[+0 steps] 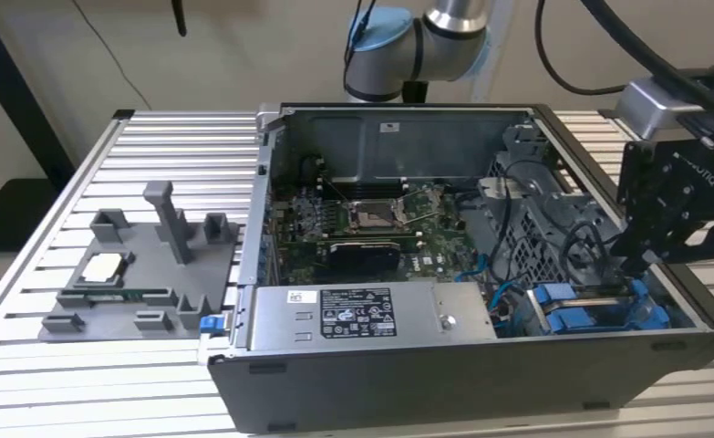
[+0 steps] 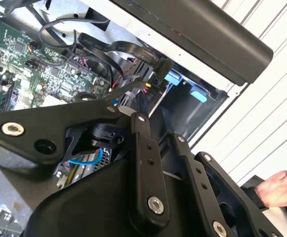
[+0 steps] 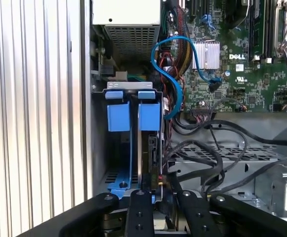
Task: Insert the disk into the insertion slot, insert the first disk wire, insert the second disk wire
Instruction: 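Insert the first disk wire, then insert the second disk wire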
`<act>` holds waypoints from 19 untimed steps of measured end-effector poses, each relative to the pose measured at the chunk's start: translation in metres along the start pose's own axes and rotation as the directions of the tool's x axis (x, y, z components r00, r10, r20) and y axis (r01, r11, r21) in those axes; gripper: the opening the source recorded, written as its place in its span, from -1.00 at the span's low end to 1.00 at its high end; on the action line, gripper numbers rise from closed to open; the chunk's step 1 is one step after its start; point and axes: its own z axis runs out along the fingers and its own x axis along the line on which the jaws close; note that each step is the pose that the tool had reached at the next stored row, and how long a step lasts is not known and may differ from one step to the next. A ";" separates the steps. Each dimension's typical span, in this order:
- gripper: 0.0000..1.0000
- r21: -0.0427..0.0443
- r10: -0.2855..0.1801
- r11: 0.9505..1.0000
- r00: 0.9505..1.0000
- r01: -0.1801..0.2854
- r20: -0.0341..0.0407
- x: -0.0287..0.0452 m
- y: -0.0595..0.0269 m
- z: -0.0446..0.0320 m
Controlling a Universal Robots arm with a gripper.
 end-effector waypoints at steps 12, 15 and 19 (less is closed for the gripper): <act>-0.46 -0.003 0.000 1.000 1.000 0.000 0.000 -0.0001 0.0000 -0.0031; -0.46 -0.003 0.000 1.000 1.000 0.000 0.000 -0.0001 0.0000 -0.0032; -0.46 -0.004 0.000 1.000 1.000 0.000 0.000 -0.0001 -0.0021 -0.0032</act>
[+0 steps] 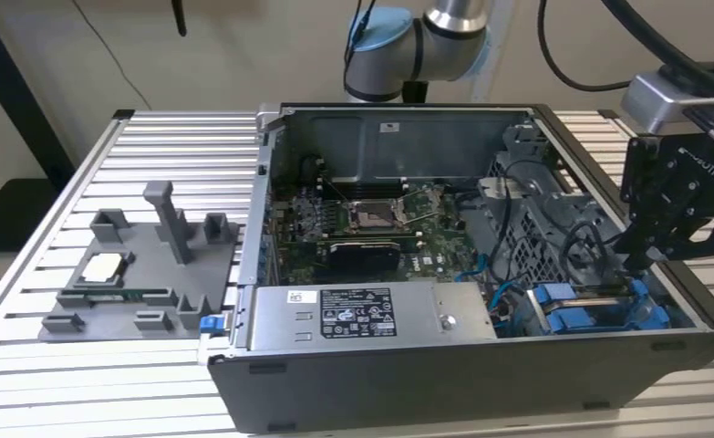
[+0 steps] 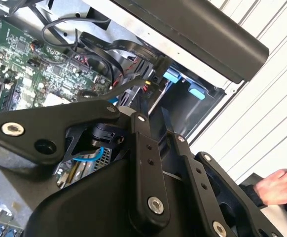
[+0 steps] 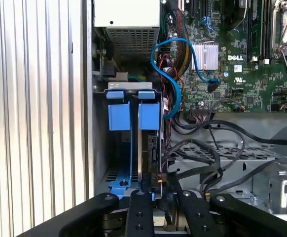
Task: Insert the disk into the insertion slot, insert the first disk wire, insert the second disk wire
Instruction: 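Insert the second disk wire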
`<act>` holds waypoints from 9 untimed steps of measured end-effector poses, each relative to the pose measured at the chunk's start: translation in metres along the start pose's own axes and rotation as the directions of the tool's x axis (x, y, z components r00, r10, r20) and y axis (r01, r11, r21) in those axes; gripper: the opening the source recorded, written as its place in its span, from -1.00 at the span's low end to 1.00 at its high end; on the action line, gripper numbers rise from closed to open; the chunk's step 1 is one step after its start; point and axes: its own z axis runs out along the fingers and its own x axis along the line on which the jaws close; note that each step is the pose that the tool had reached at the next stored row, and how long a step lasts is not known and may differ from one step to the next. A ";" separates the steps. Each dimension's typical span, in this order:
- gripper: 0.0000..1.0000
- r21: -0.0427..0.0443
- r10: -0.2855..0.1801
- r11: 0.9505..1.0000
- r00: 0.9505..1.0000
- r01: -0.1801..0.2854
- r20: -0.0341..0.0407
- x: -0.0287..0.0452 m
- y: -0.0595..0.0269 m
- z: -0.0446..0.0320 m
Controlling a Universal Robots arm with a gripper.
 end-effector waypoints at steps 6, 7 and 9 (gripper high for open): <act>-0.46 -0.007 0.000 1.000 1.000 0.000 0.000 -0.0002 -0.0086 0.0000; -0.46 -0.008 0.000 1.000 1.000 0.000 0.000 -0.0002 -0.0101 0.0000; -0.46 -0.010 0.000 1.000 1.000 0.000 0.000 -0.0003 -0.0134 -0.0001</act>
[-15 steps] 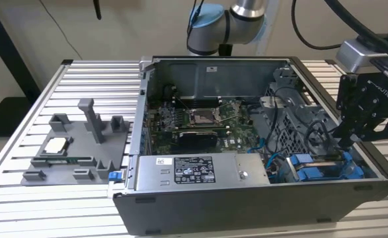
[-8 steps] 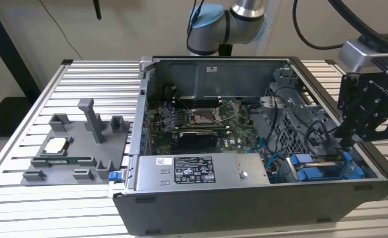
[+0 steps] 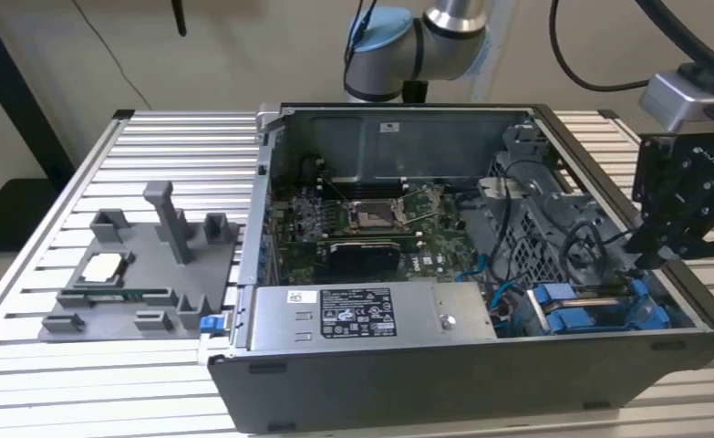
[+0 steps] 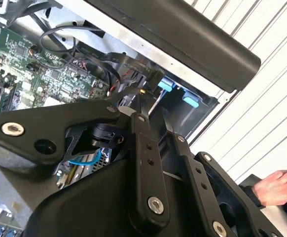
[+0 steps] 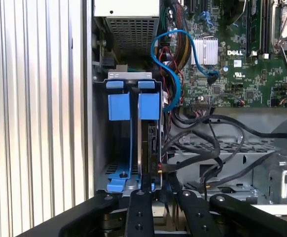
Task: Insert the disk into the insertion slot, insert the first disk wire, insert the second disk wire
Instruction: 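Insert the second disk wire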
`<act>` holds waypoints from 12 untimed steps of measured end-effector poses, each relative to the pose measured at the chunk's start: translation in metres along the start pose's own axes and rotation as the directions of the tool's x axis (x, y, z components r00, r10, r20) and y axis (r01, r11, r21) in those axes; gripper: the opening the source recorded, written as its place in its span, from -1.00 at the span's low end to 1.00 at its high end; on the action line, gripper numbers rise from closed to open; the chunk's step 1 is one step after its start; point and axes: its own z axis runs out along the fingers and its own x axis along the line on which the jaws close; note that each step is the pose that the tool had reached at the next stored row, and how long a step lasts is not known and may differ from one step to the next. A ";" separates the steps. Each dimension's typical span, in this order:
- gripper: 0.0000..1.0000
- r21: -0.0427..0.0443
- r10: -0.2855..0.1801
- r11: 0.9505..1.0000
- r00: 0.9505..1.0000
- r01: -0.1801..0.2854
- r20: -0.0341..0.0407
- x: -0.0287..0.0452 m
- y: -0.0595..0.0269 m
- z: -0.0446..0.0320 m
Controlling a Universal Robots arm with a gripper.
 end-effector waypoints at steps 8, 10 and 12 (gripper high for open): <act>-0.46 -0.007 0.000 1.000 1.000 0.000 0.006 -0.0002 -0.0115 -0.0006; -0.46 -0.008 0.000 1.000 1.000 0.000 0.006 -0.0003 -0.0122 -0.0028; -0.46 -0.010 0.000 1.000 1.000 0.000 0.007 -0.0004 -0.0124 -0.0081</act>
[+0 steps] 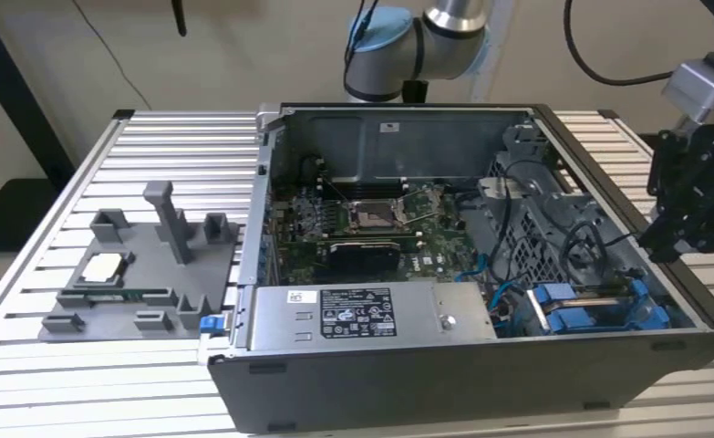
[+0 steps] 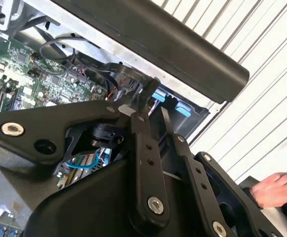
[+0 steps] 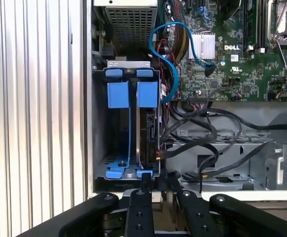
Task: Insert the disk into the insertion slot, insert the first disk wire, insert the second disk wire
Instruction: 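Insert the second disk wire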
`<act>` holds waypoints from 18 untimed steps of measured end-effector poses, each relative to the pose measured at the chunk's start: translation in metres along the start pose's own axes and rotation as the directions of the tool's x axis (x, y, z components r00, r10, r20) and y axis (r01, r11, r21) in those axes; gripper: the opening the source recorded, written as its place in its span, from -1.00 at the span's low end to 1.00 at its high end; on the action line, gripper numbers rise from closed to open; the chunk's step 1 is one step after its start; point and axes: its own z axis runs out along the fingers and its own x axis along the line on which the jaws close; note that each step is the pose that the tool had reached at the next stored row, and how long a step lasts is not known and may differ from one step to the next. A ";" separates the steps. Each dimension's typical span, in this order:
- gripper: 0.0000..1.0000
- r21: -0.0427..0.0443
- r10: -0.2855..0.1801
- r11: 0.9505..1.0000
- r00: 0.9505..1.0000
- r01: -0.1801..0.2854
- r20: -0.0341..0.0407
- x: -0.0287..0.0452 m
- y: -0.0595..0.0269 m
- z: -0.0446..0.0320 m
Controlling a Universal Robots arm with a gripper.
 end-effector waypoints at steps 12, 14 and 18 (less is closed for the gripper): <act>-0.46 -0.011 -0.002 1.000 0.999 0.002 0.045 -0.0005 -0.0205 -0.0058; -0.46 -0.012 -0.002 1.000 0.999 0.002 0.051 -0.0005 -0.0228 -0.0045; -0.46 -0.013 -0.001 1.000 0.999 0.002 0.054 -0.0005 -0.0232 -0.0029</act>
